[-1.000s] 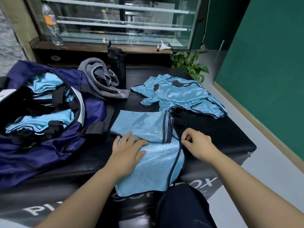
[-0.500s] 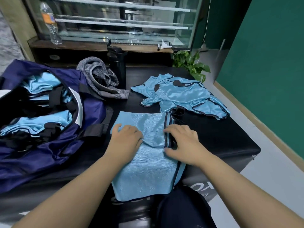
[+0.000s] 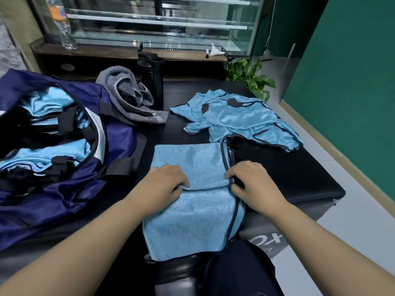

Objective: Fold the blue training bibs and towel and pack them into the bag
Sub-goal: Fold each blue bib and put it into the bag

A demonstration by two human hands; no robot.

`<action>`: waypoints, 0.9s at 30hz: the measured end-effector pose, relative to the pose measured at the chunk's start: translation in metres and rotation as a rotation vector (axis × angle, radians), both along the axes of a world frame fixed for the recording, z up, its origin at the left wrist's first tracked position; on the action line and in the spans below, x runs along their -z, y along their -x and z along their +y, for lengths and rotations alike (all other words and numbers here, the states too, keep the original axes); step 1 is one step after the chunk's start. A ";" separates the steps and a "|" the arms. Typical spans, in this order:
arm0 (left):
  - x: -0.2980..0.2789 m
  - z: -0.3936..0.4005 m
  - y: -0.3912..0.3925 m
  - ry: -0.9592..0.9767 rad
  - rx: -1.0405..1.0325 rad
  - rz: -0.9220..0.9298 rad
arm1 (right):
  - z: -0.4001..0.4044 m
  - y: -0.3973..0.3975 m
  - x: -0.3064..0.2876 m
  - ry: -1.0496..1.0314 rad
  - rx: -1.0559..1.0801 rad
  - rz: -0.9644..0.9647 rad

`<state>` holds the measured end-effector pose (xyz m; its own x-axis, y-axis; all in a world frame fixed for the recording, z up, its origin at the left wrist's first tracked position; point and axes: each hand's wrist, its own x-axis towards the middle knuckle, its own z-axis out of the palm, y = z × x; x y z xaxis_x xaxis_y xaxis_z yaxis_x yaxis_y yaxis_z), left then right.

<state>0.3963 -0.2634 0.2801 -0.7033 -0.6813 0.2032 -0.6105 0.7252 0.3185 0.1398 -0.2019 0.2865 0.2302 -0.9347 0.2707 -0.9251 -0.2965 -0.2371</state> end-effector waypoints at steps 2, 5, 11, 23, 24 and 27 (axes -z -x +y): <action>-0.003 -0.001 -0.003 -0.055 0.020 -0.002 | 0.002 0.002 0.000 -0.029 -0.022 -0.006; -0.007 -0.001 -0.002 -0.143 0.052 -0.012 | 0.002 0.003 0.000 -0.070 -0.053 -0.021; -0.010 0.000 0.005 -0.281 0.056 -0.049 | -0.003 0.005 0.001 -0.119 -0.002 -0.160; -0.019 -0.111 0.003 -0.197 -0.356 -0.308 | -0.105 -0.020 -0.034 -0.306 0.167 -0.014; -0.018 -0.118 0.005 -0.228 -0.370 -0.310 | -0.113 -0.018 -0.036 -0.383 0.163 0.012; -0.020 -0.133 0.012 -0.325 -0.376 -0.240 | -0.130 -0.013 -0.050 -0.609 0.145 0.053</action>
